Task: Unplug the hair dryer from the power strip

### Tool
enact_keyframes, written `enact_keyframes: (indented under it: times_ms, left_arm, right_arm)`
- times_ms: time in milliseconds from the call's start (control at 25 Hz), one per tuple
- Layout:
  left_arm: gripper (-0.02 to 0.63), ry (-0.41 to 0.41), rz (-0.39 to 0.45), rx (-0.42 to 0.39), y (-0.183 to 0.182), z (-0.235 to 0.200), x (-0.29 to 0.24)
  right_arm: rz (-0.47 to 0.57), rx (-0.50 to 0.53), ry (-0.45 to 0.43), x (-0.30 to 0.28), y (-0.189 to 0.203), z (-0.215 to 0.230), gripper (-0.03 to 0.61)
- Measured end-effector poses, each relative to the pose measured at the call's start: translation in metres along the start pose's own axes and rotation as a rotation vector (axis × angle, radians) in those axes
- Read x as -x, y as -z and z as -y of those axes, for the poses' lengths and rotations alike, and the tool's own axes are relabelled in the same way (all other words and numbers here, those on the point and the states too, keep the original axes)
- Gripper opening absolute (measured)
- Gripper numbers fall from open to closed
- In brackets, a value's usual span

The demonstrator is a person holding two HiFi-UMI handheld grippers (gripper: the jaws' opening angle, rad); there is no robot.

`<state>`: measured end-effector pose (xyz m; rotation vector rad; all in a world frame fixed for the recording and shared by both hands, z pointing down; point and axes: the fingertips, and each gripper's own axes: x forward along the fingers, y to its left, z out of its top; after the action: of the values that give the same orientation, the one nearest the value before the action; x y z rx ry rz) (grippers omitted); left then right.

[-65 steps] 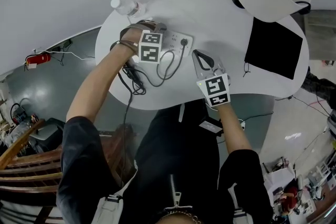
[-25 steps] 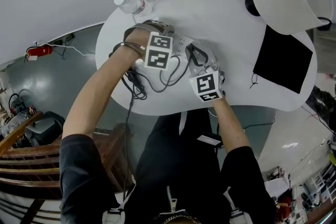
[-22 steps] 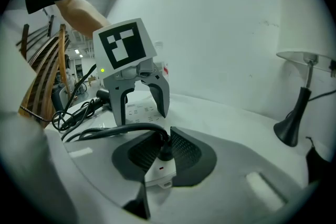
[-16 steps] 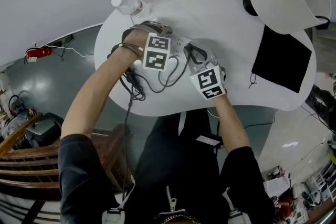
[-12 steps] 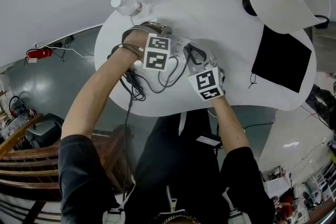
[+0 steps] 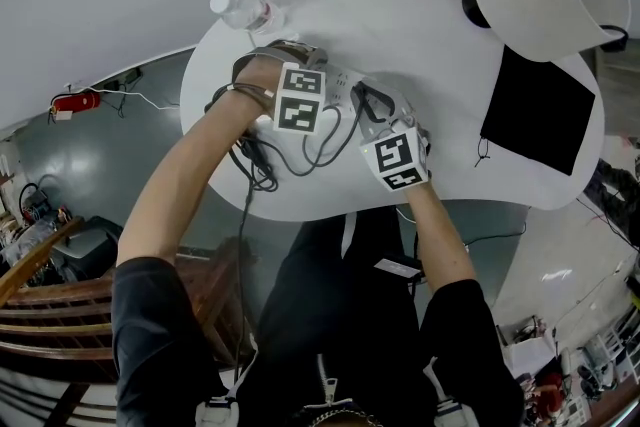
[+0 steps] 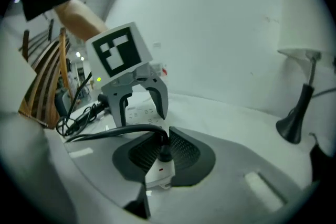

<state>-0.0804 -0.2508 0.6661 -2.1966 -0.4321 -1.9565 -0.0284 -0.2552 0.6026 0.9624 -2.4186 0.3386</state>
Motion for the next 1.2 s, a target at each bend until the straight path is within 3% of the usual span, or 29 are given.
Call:
enact_keyframes:
  times_ms: [80,160,520,680,760,1080,1200]
  left_arm:
    - [0.383,0.0,-0.003,0.013,0.0,-0.001,0.0]
    - [0.384,0.002,-0.009,0.019,-0.001,-0.002,0.0]
    - [0.385,0.001,-0.019,0.021,-0.001,-0.002,0.0]
    - [0.385,-0.001,-0.015,0.022,-0.001,-0.002,0.0]
    - [0.385,0.0,-0.017,0.028,-0.001,-0.003,0.0]
    - [0.385,0.002,-0.02,0.032,-0.001,-0.004,0.0]
    - [0.387,0.003,-0.014,0.031,-0.001,-0.003,0.0]
  right_arm:
    - [0.004,-0.067,-0.011,0.0,-0.002,0.005,0.046]
    - [0.001,-0.062,-0.006,0.0,-0.003,0.006,0.044]
    - [-0.011,0.115,0.053,0.003,-0.001,-0.003,0.043]
    - [0.005,-0.069,-0.011,0.001,-0.004,0.007,0.043]
    - [0.01,-0.108,-0.021,0.001,-0.006,0.01,0.043]
    - [-0.004,0.066,0.052,0.004,-0.006,0.001,0.041]
    - [-0.003,0.083,0.057,0.004,-0.005,0.0,0.041]
